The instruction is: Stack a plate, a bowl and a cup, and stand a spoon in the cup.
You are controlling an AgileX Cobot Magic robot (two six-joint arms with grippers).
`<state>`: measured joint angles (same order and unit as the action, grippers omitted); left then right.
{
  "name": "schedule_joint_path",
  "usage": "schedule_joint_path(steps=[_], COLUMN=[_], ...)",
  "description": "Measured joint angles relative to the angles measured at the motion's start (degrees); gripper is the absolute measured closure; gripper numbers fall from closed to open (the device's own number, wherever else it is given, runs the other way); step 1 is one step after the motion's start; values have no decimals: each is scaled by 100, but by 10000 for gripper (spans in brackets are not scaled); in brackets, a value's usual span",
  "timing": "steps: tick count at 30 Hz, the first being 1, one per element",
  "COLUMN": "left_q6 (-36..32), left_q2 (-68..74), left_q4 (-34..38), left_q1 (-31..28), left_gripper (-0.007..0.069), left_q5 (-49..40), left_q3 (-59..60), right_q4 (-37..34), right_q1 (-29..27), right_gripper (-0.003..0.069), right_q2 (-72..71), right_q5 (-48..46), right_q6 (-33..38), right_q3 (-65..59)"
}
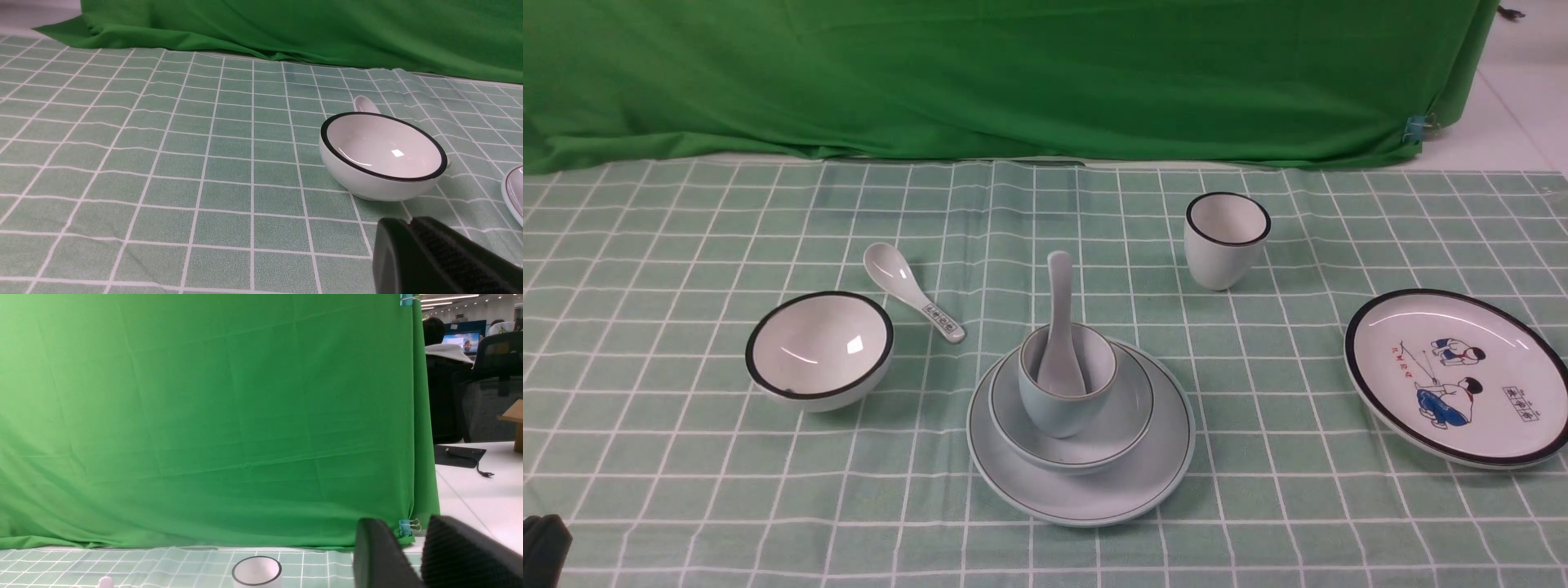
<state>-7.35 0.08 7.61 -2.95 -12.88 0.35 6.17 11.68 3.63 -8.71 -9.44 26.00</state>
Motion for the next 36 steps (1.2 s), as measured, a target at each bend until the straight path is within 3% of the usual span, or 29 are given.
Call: schedule_joint_path(steps=[14,20,26,36], left_q6=[0,0,0,0], left_q2=[0,0,0,0], left_q4=[0,0,0,2], left_q1=[0,0,0,0], left_gripper=[613,613,613,613], left_q5=[0,-5,-5,-11], left_q3=[0,0,0,1], right_q4=[0,0,0,-41], right_q1=[-7,-776,-1403,-1139], right_gripper=[424,419,418,418], right_q2=[-9,-87,-211,-352], right_q5=[-32,-165,-81,-499], right_q6=[163,659,1253,992], right_q3=[-5,-604,-2175,-2640])
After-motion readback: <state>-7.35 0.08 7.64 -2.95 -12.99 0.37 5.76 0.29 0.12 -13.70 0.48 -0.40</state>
